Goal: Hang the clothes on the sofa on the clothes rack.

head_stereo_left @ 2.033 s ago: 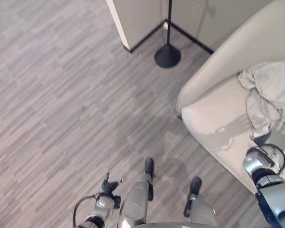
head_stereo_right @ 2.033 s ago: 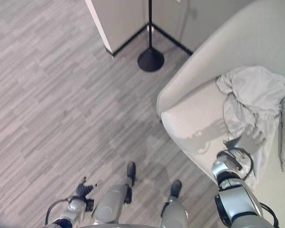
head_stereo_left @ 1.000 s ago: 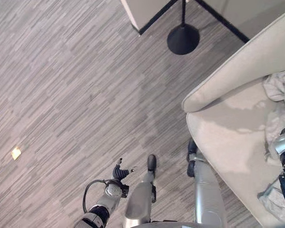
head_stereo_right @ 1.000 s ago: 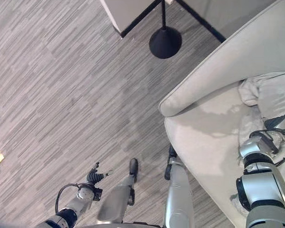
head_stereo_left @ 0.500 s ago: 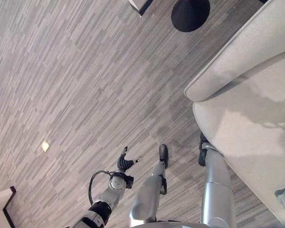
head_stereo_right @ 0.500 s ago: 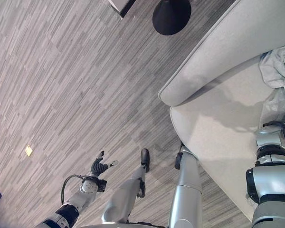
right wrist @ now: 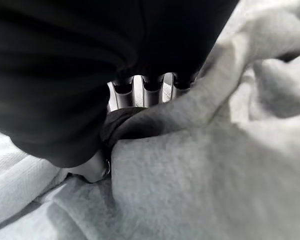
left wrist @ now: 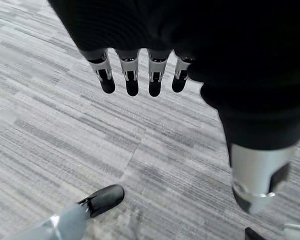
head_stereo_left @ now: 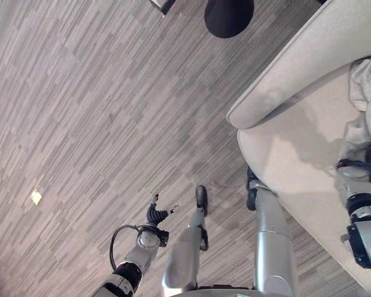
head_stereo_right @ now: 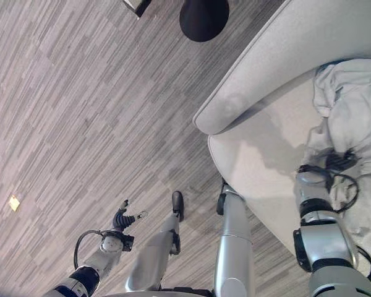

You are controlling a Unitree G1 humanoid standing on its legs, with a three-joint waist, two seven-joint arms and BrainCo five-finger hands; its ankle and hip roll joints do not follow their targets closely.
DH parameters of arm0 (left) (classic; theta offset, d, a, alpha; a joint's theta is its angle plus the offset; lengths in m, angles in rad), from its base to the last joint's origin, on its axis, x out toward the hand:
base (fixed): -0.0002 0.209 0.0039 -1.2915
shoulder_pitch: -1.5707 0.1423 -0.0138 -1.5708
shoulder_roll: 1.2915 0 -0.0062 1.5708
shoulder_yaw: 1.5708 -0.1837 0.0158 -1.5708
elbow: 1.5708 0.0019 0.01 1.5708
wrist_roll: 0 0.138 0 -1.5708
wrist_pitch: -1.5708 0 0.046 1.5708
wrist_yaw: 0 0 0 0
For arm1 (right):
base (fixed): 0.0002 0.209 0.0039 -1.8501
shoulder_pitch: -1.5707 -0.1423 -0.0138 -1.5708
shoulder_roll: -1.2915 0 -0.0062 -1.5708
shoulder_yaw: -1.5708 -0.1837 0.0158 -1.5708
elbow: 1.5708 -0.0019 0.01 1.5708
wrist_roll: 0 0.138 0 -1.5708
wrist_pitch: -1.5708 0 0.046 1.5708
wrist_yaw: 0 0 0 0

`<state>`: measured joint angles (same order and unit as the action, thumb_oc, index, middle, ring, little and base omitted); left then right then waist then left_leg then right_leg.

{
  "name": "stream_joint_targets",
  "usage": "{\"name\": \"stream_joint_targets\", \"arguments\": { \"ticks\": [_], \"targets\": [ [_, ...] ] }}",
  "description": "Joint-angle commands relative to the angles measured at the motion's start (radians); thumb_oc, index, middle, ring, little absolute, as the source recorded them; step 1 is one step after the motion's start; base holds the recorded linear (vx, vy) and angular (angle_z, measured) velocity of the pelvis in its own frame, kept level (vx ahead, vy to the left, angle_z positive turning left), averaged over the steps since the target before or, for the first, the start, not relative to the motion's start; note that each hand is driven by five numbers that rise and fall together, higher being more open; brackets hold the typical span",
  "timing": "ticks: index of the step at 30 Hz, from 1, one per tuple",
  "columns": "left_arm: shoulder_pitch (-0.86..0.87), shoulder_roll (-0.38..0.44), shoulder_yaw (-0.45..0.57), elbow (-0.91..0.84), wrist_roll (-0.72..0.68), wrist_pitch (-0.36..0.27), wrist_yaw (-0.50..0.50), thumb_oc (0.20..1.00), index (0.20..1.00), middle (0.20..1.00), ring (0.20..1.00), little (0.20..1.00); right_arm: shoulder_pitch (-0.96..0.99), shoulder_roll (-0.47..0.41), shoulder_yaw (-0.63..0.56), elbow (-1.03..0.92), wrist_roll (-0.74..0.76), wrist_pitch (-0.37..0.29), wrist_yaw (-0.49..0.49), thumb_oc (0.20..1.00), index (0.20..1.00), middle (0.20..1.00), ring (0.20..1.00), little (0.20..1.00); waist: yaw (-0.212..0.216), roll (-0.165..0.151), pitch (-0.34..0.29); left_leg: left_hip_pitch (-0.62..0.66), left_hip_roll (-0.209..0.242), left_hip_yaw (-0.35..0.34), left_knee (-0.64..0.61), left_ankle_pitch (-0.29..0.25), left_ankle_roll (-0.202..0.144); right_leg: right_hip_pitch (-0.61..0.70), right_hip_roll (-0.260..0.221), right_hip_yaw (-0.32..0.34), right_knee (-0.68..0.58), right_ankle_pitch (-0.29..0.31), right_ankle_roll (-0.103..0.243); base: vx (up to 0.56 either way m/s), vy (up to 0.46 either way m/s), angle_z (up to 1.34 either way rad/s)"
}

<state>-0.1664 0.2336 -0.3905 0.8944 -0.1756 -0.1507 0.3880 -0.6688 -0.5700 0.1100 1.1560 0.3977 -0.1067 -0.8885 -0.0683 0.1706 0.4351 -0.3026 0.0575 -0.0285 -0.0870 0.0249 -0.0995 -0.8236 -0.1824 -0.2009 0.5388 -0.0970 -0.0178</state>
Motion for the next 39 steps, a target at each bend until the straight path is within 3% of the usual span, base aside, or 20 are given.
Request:
{"name": "stream_joint_targets", "arguments": {
  "ticks": [1,3,5,6,8,12,13,16,24,29,31,34,35,37,39],
  "targets": [
    [-0.015,0.007,-0.007,0.074,0.023,0.012,0.037,1.000,1.000,1.000,1.000,1.000,0.109,0.144,0.003,-0.003,0.091,-0.032,0.020,0.200,0.200,0.200,0.200,0.200,0.017,0.007,-0.003,0.105,0.069,0.041,0.000,-0.016,-0.022,-0.005,-0.004,0.025,0.066,0.034,0.124,0.00,0.000,0.00],
    [-0.015,0.003,-0.007,0.087,0.027,0.016,0.039,1.000,1.000,1.000,1.000,1.000,0.122,0.165,-0.001,-0.024,0.115,-0.047,0.019,0.200,0.200,0.200,0.200,0.200,0.015,0.002,-0.005,0.113,0.071,0.042,0.000,-0.019,-0.022,0.004,-0.002,0.024,0.059,0.037,0.125,0.00,0.000,0.00],
    [-0.015,-0.004,-0.004,0.101,0.035,0.025,0.041,1.000,1.000,1.000,1.000,1.000,0.143,0.200,-0.010,-0.076,0.173,-0.090,0.025,0.200,0.200,0.200,0.200,0.200,0.012,-0.004,-0.009,0.126,0.074,0.045,0.000,-0.023,-0.024,0.021,0.000,0.023,0.046,0.044,0.127,0.01,0.028,-0.04],
    [-0.013,-0.011,-0.001,0.110,0.043,0.031,0.041,1.000,1.000,1.000,1.000,1.000,0.168,0.239,-0.013,-0.157,0.238,-0.144,0.045,0.200,0.200,0.200,0.200,0.200,0.007,-0.013,-0.018,0.143,0.077,0.045,0.000,-0.027,-0.025,0.042,-0.002,0.020,0.033,0.053,0.130,0.02,0.032,-0.06],
    [-0.008,-0.012,0.000,0.105,0.047,0.033,0.041,1.000,1.000,1.000,1.000,1.000,0.190,0.254,-0.009,-0.207,0.258,-0.166,0.058,0.200,0.200,0.200,0.200,0.200,0.005,-0.018,-0.021,0.152,0.078,0.045,0.000,-0.028,-0.026,0.055,-0.001,0.019,0.025,0.057,0.131,0.01,0.036,-0.08],
    [0.018,-0.012,0.002,0.061,0.063,0.042,0.032,1.000,1.000,1.000,1.000,1.000,0.263,0.284,0.001,-0.461,0.353,-0.260,0.132,0.200,0.200,0.200,0.200,0.200,-0.006,-0.038,-0.040,0.195,0.080,0.041,0.000,-0.039,-0.027,0.113,-0.001,0.014,-0.013,0.083,0.137,-0.01,0.068,-0.02],
    [0.033,-0.015,0.004,0.043,0.057,0.047,0.025,1.000,1.000,1.000,1.000,1.000,0.299,0.284,0.012,-0.646,0.388,-0.305,0.180,0.200,0.200,0.200,0.200,0.200,-0.012,-0.057,-0.058,0.218,0.074,0.042,0.000,-0.031,-0.023,0.157,-0.006,0.010,-0.069,0.139,0.132,-0.06,0.088,-0.02],
    [0.046,-0.014,0.009,0.021,0.053,0.047,0.017,1.000,1.000,1.000,1.000,1.000,0.311,0.272,0.001,-0.740,0.403,-0.320,0.210,0.200,0.200,0.200,0.200,0.200,-0.014,-0.063,-0.076,0.247,0.073,0.043,0.000,-0.041,-0.020,0.209,-0.007,0.012,-0.109,0.156,0.139,0.00,0.105,-0.01],
    [0.147,0.001,0.073,-0.084,0.030,0.079,-0.044,1.000,1.000,1.000,1.000,1.000,0.378,0.188,-0.084,-1.105,0.317,-0.288,0.245,0.200,0.200,0.200,0.200,0.200,0.002,-0.084,-0.184,0.389,0.060,0.059,0.000,-0.110,0.006,0.399,-0.020,0.031,-0.229,0.196,0.175,0.06,0.151,-0.02],
    [0.195,0.014,0.095,-0.174,-0.023,0.083,-0.082,1.000,1.000,1.000,1.000,1.000,0.338,0.133,-0.115,-1.174,0.248,-0.246,0.228,0.200,0.200,0.200,0.200,0.200,0.017,-0.108,-0.246,0.418,0.042,0.057,0.000,-0.127,0.020,0.475,-0.035,0.033,-0.320,0.239,0.197,0.04,0.140,0.00],
    [0.204,0.037,0.117,-0.276,-0.064,0.075,-0.087,1.000,1.000,1.000,1.000,1.000,0.250,0.068,-0.106,-1.205,0.200,-0.207,0.211,0.200,0.200,0.200,0.200,0.200,0.034,-0.138,-0.296,0.437,0.019,0.055,0.000,-0.134,0.028,0.549,-0.050,0.031,-0.404,0.281,0.213,0.02,0.236,0.02],
    [0.171,0.052,0.128,-0.351,-0.035,0.071,-0.047,1.000,1.000,1.000,1.000,1.000,0.190,0.040,-0.071,-1.246,0.173,-0.182,0.205,0.200,0.200,0.200,0.200,0.200,0.039,-0.167,-0.324,0.447,0.002,0.052,0.000,-0.136,0.033,0.586,-0.057,0.029,-0.438,0.302,0.220,-0.03,0.170,-0.03],
    [0.133,0.073,0.141,-0.424,0.030,0.067,0.002,1.000,1.000,1.000,1.000,1.000,0.127,0.009,-0.034,-1.277,0.149,-0.164,0.200,0.200,0.200,0.200,0.200,0.200,0.037,-0.196,-0.341,0.459,-0.013,0.053,0.000,-0.139,0.038,0.618,-0.061,0.034,-0.471,0.337,0.230,-0.03,0.163,-0.02],
    [0.113,0.083,0.141,-0.436,0.055,0.064,0.025,1.000,1.000,1.000,1.000,1.000,0.088,-0.005,-0.009,-1.279,0.148,-0.163,0.198,0.200,0.200,0.200,0.200,0.200,0.035,-0.207,-0.346,0.464,-0.018,0.057,0.000,-0.141,0.040,0.624,-0.063,0.037,-0.479,0.349,0.233,-0.03,0.113,-0.09],
    [-0.021,0.087,0.098,-0.405,0.118,0.046,0.133,1.000,1.000,1.000,1.000,1.000,-0.123,-0.087,0.115,-1.245,0.172,-0.157,0.186,0.200,0.200,0.200,0.200,0.200,0.026,-0.253,-0.367,0.492,-0.036,0.082,0.000,-0.153,0.044,0.648,-0.065,0.054,-0.510,0.388,0.242,-0.04,0.147,-0.18]
  ]
}}
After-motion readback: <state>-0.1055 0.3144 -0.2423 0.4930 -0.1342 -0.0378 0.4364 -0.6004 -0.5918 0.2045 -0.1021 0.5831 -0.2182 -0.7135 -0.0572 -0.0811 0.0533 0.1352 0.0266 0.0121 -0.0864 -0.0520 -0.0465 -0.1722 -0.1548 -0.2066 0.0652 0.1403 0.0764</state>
